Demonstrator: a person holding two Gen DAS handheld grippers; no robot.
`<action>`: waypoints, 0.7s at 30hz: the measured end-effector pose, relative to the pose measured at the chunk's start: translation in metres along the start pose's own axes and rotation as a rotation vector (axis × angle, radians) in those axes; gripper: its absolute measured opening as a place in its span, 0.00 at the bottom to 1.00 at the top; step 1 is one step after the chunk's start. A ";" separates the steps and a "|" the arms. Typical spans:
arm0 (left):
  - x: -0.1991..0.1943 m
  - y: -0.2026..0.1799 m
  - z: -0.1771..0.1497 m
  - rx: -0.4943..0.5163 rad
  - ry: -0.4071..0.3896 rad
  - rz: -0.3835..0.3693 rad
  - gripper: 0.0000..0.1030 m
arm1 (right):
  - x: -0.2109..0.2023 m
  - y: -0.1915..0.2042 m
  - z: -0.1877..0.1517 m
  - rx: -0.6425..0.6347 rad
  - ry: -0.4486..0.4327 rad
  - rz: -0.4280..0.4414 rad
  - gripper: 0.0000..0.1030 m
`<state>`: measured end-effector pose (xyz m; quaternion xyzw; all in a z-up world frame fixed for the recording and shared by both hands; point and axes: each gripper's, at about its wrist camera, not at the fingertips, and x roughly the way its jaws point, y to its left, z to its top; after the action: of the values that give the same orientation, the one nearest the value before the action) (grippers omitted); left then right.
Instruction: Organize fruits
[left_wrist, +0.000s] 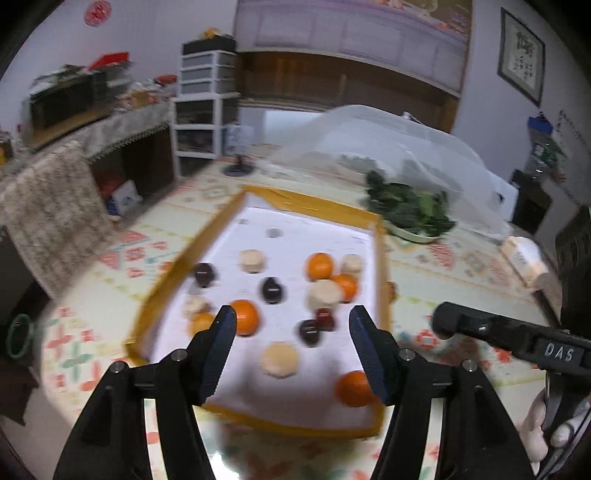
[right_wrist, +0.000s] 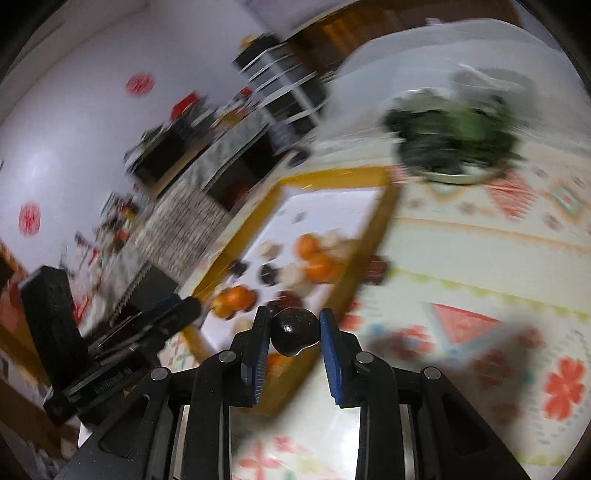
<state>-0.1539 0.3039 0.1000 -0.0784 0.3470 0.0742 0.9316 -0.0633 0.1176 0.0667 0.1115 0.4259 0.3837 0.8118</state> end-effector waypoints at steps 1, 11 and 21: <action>-0.001 0.004 -0.001 -0.001 -0.006 0.018 0.61 | 0.011 0.010 0.001 -0.024 0.014 -0.009 0.28; -0.015 0.036 -0.007 -0.015 -0.082 0.180 0.77 | 0.084 0.038 0.004 -0.114 0.090 -0.126 0.29; -0.013 0.041 -0.012 -0.025 -0.075 0.182 0.79 | 0.077 0.046 0.007 -0.121 0.027 -0.133 0.54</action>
<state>-0.1793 0.3406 0.0958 -0.0554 0.3167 0.1656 0.9323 -0.0561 0.2051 0.0478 0.0285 0.4191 0.3555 0.8349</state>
